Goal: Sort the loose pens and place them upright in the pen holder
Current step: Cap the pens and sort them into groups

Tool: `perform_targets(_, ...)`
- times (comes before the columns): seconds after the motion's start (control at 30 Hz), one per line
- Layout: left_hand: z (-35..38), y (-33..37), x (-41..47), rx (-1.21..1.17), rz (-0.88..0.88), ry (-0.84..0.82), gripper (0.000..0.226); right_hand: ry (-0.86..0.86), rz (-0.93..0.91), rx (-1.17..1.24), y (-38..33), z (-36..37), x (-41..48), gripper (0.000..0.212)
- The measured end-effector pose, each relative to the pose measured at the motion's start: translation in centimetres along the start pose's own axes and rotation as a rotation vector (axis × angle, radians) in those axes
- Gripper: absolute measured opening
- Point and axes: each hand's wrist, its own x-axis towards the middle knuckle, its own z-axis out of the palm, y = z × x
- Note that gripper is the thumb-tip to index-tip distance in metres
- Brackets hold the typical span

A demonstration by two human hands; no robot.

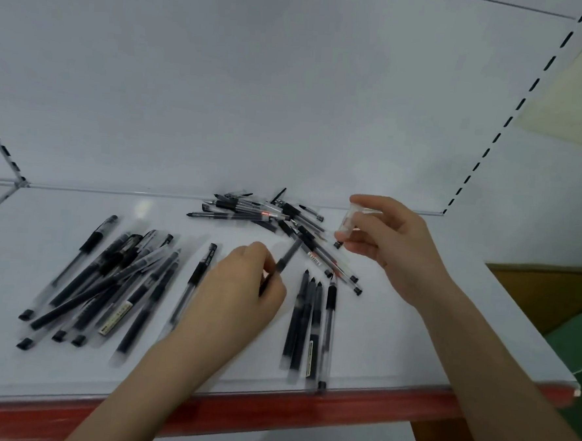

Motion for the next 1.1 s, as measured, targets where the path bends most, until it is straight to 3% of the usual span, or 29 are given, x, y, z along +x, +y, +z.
perform_targets(0.13, -1.5, 1.4, -0.9, -0.309, 0.018, 0.03, 0.009, -0.04, -0.01, 0.182, -1.4, 1.3, 0.0, 0.019)
perform_targets(0.23, -2.3, 1.4, -1.3, -0.397, 0.015, 0.084, 0.011, -0.074, -0.054, 0.132, -2.1, 1.9, -0.2, 0.019)
perform_targets(0.63, -4.8, 1.1, -2.0, -0.383, 0.055, 0.149, 0.006, -0.313, -0.284, -0.197, -3.5, 2.4, -1.6, 0.027)
perform_targets(1.1, -5.7, 0.7, -2.2, -0.338, 0.104, 0.135, 0.011, -0.428, -0.246, -0.19, -4.7, 2.1, -1.0, 0.009)
